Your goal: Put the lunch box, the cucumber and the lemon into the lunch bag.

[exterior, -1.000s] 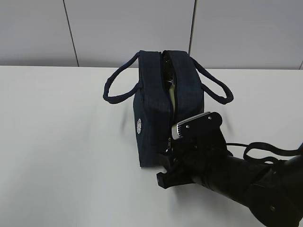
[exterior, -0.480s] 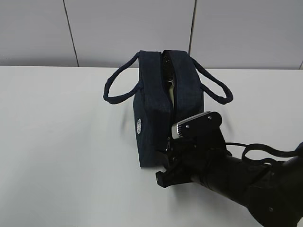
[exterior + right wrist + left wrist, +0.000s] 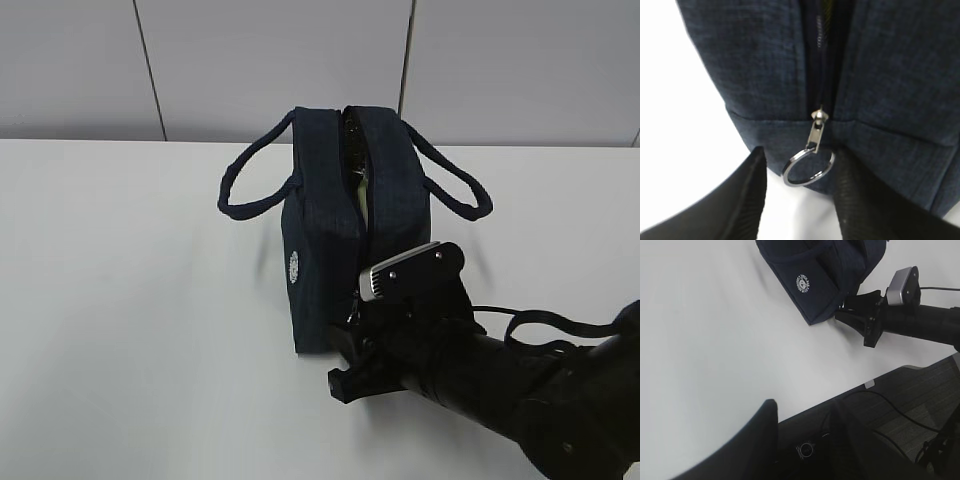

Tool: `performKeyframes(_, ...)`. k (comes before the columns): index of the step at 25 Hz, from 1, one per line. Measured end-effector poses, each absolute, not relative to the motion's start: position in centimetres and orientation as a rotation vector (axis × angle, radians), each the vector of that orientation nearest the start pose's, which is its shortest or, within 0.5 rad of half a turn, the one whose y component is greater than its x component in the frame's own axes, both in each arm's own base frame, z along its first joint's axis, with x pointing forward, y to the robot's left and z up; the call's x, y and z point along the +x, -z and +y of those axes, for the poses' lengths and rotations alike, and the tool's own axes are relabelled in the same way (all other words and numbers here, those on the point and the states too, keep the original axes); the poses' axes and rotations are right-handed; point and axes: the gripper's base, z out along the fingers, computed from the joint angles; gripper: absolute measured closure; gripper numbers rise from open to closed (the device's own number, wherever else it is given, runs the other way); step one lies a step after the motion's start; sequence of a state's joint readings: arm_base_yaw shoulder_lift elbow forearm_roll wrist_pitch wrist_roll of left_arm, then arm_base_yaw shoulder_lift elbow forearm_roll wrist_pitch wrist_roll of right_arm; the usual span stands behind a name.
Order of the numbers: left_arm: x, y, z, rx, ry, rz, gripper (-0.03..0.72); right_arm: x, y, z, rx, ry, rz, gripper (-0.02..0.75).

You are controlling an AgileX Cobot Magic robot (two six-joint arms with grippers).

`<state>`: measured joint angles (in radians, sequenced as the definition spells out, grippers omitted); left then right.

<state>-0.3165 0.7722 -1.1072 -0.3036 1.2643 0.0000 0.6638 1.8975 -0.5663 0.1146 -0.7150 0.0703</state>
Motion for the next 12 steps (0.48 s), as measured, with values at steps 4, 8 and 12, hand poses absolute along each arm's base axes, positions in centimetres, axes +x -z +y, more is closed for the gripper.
performKeyframes(4, 9.01, -40.62, -5.68, 0.405, 0.537, 2.389, 0.452, 24.57, -10.15, 18.37, -0.492, -0.413, 2.071, 0.434)
performKeyframes(8, 9.01, -40.62, -5.68, 0.405, 0.537, 2.389, 0.452, 24.57, -10.16, 18.37, -0.492, -0.413, 2.070, 0.467)
performKeyframes(12, 9.01, -40.62, -5.68, 0.405, 0.537, 2.389, 0.452, 24.59, -10.18, 18.39, -0.491, -0.413, 2.068, 0.488)
